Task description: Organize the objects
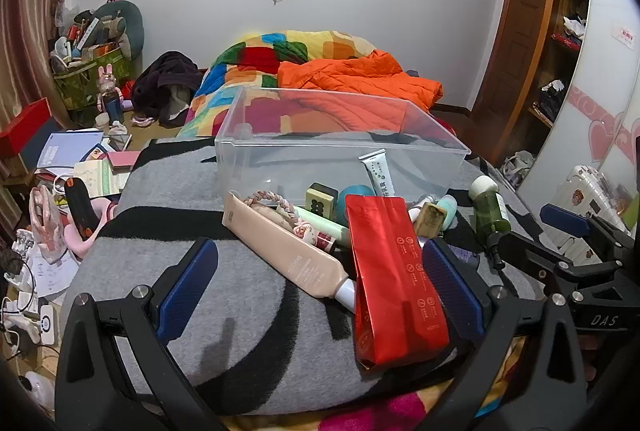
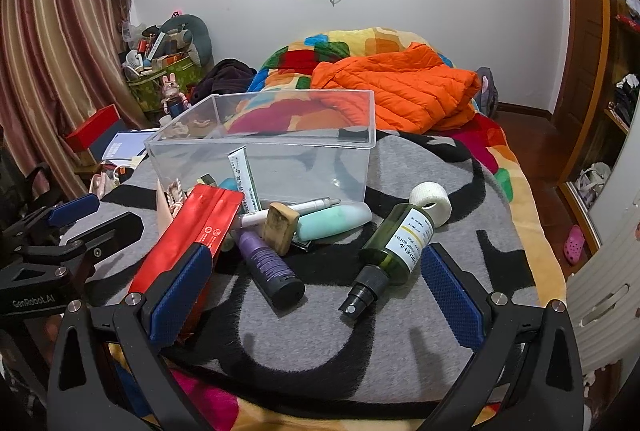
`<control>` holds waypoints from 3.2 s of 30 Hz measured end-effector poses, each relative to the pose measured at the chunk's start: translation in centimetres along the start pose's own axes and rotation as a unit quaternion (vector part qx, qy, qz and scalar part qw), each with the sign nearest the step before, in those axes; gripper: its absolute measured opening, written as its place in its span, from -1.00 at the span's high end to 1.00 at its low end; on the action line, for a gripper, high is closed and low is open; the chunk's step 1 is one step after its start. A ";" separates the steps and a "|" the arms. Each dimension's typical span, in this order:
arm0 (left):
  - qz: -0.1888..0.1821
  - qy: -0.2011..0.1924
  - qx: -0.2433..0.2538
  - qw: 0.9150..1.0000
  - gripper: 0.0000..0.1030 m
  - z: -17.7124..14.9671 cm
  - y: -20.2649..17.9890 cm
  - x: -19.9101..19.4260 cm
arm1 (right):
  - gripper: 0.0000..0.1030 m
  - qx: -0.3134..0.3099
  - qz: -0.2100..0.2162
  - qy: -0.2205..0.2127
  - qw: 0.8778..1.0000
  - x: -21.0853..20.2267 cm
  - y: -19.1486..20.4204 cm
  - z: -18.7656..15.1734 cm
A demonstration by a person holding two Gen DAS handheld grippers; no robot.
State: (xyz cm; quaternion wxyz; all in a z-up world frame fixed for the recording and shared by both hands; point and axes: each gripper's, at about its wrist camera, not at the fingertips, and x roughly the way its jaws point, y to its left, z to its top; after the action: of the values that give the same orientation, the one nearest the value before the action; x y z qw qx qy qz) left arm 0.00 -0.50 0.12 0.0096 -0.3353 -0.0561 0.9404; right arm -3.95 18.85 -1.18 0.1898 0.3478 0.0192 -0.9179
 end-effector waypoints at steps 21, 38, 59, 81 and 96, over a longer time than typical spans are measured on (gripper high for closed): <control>0.005 -0.003 0.002 1.000 -1.00 -0.1 -0.1 -0.3 | -1.00 -0.001 0.004 0.003 1.000 -0.1 0.5 -0.1; 0.007 -0.004 0.004 1.000 -1.00 -0.2 -0.1 -0.3 | -1.00 -0.004 0.017 -0.003 1.000 -0.2 0.3 0.1; 0.001 0.049 0.056 0.997 -0.76 -1.3 -5.2 3.2 | -0.60 0.116 -0.028 0.051 0.992 4.9 -7.7 1.1; 0.014 0.019 0.069 0.997 -0.05 -3.0 -5.1 1.7 | 0.26 0.111 -0.015 0.043 0.993 3.9 -7.1 -0.8; -0.005 -0.034 0.049 0.998 -0.05 5.8 -0.7 0.3 | 0.26 0.045 0.035 -0.018 0.998 1.6 -4.2 6.5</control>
State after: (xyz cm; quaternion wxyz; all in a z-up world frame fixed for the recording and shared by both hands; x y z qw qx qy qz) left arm -3.91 -0.37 4.49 0.0287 -0.3017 -0.0122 0.9529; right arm -10.69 21.08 2.27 0.2068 0.3403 -0.0377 -0.9165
